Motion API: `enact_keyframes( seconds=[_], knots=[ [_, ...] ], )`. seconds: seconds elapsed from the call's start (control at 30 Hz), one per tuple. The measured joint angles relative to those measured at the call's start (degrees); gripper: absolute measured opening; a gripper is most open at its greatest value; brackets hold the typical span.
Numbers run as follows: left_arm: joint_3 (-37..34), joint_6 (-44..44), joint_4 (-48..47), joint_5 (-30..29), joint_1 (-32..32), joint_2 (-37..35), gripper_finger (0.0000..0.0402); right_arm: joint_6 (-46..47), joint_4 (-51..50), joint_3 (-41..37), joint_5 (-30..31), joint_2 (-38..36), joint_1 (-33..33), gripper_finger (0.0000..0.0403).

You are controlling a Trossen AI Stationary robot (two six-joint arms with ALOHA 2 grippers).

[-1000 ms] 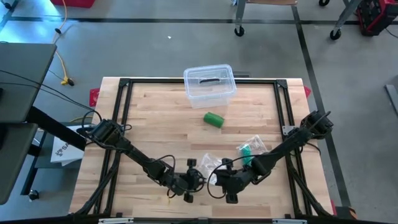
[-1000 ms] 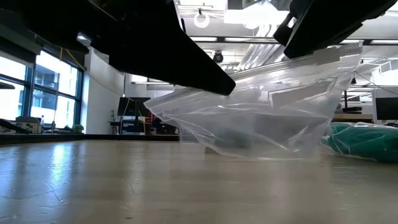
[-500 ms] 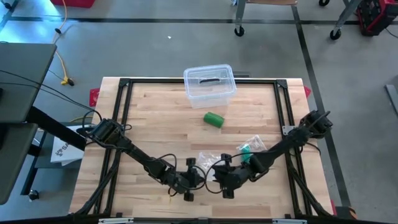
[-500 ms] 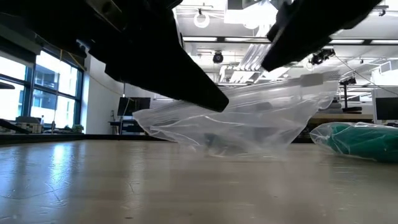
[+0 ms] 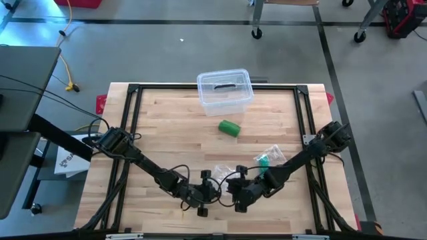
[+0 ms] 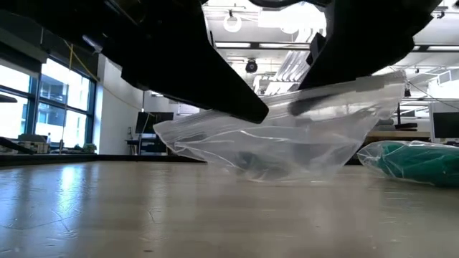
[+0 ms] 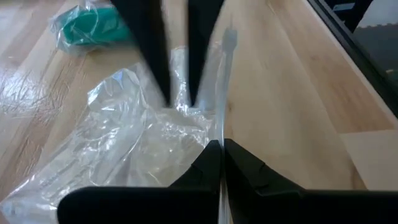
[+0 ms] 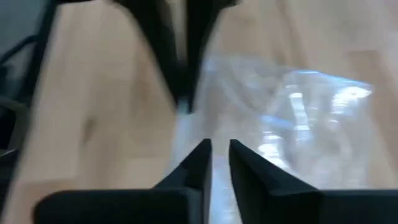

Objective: Roll bandage
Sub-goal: Put the rolled green bandage into the transparent zip bag

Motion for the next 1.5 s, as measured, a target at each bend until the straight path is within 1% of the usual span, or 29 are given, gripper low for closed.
enact_keyframes(
  seconds=[0.1, 0.17, 0.23, 0.3, 0.4, 0.5, 0.57, 0.63, 0.7, 0.83, 1.0, 1.13, 1.27, 1.4, 1.5],
  knots=[
    [0.00, 0.00, 0.26, -0.01, 0.02, 0.00, 0.0003, -1.25, 1.58, 0.00, -4.45, -0.01, 0.00, 0.0023],
    [0.00, -0.02, 0.24, 0.01, 0.04, 0.00, 0.0003, -0.87, 2.36, 0.00, -4.29, -0.05, 0.04, 0.0018],
    [0.00, 0.01, 0.32, 0.00, 0.02, 0.00, 0.0003, 0.71, 3.48, 0.00, -2.90, -0.28, 0.01, 0.0021],
    [0.00, 0.00, 0.41, 0.00, 0.03, 0.00, 0.0003, 1.57, 5.01, 0.00, -2.53, -0.52, -0.52, 0.0035],
    [0.00, 0.03, 0.40, 0.01, 0.05, 0.00, 0.0003, 2.98, 5.87, 0.00, -4.00, -0.53, -1.34, 0.0071],
    [0.00, 0.00, 0.55, 0.03, 0.04, 0.00, 0.0003, 5.23, 5.15, 0.00, -4.15, -0.53, -1.75, 0.0106],
    [0.00, 0.00, 0.52, 0.04, 0.04, 0.00, 0.0003, 5.31, 4.30, 0.00, -4.17, -0.13, -1.75, 0.0119],
    [-0.04, 0.01, 0.50, 0.16, 0.04, 0.00, 0.0003, 5.37, 4.21, 0.08, -4.22, 0.69, -1.68, 0.0122],
    [-0.11, 0.00, 0.36, 0.06, 0.04, 0.00, 0.0003, 5.52, 3.66, 0.09, -3.70, 1.35, -1.70, 0.0120],
    [-0.11, 0.00, 0.26, -0.25, 0.13, 0.00, 0.0003, 6.77, 1.76, 0.11, -0.50, 1.61, -1.36, 0.0103],
    [-0.11, -0.03, 0.25, 0.05, 0.07, 0.00, 0.0003, 6.37, 0.61, 0.09, -0.29, 1.62, -1.40, 0.0078],
    [-0.11, -1.73, 0.13, 0.26, 0.03, 0.00, 0.0003, 5.28, -0.59, 0.76, 3.15, 1.61, -0.81, 0.0065],
    [-0.07, -3.11, 0.02, 1.91, 0.48, 0.00, 0.0003, 1.48, -0.34, 2.86, 6.58, 1.52, 0.62, 0.0062],
    [-0.07, -5.21, -0.18, 4.84, 1.28, 0.00, 0.0003, -0.24, -0.36, 3.45, 6.87, 1.50, 1.47, 0.0062],
    [-0.07, -5.35, -0.19, 5.21, 1.56, 0.00, 0.0003, 0.27, -0.49, 3.45, 6.76, 1.84, 1.47, 0.0062]
  ],
)
